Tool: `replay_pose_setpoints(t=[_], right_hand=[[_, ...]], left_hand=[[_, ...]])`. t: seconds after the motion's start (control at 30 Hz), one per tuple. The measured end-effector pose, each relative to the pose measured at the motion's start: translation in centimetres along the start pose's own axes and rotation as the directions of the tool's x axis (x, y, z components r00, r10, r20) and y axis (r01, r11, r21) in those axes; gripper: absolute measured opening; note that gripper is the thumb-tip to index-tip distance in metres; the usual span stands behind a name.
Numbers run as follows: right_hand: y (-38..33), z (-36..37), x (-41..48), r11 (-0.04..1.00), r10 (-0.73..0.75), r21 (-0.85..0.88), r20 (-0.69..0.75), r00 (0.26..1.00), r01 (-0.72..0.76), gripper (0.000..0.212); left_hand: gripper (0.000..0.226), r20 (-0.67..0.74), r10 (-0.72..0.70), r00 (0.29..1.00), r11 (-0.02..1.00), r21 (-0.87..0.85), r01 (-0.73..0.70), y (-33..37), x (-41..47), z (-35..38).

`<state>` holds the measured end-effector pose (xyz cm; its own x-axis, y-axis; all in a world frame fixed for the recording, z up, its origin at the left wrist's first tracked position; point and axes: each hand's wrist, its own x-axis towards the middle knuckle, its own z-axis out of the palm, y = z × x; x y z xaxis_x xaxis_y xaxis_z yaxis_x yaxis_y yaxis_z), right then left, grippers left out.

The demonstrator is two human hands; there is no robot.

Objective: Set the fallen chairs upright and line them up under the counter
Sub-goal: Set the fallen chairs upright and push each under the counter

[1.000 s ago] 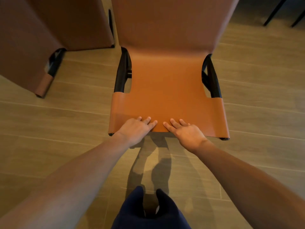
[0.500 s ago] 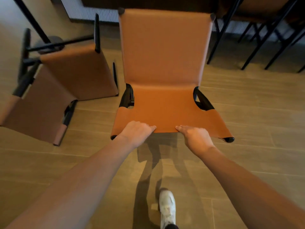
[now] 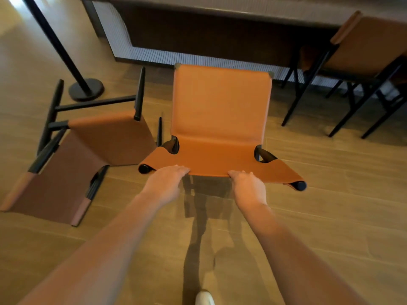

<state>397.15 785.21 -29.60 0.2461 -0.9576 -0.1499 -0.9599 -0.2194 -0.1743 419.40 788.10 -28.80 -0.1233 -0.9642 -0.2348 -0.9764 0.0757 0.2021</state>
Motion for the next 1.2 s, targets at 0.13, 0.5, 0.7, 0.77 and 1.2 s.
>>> replay_pose_setpoints(t=[0.13, 0.5, 0.7, 0.77, 1.2], right_hand=[[0.6, -2.1, 3.4, 0.999, -0.039, -0.016, 0.046, 0.998, 0.039, 0.048], [0.7, -7.0, 11.5, 0.997, -0.015, 0.074, 0.012, 1.0, 0.014, 0.049], [0.3, -10.4, 17.8, 0.995, 0.073, 0.058, 0.139, 0.988, -0.081, 0.056], [0.1, -11.7, 20.3, 0.992, 0.103, 0.055, 0.163, 0.981, -0.113, 0.055], [1.1, -14.7, 30.9, 0.993, 0.104, 0.045, 0.158, 0.982, -0.113, 0.057]], left_hand=[[0.061, -0.065, 0.006, 0.998, 0.997, -0.074, -0.011, -0.6, 2.7, -2.0], [0.056, -0.148, 0.005, 0.989, 0.984, -0.175, -0.031, -1.7, 12.5, -6.9], [0.048, 0.013, 0.015, 1.0, 0.966, -0.257, -0.011, -3.8, 19.7, -10.7], [0.048, 0.048, 0.031, 0.998, 0.964, -0.264, -0.017, -4.1, 21.6, -12.1], [0.065, 0.021, 0.045, 0.999, 0.995, -0.094, -0.043, -4.7, 30.6, -17.2]])
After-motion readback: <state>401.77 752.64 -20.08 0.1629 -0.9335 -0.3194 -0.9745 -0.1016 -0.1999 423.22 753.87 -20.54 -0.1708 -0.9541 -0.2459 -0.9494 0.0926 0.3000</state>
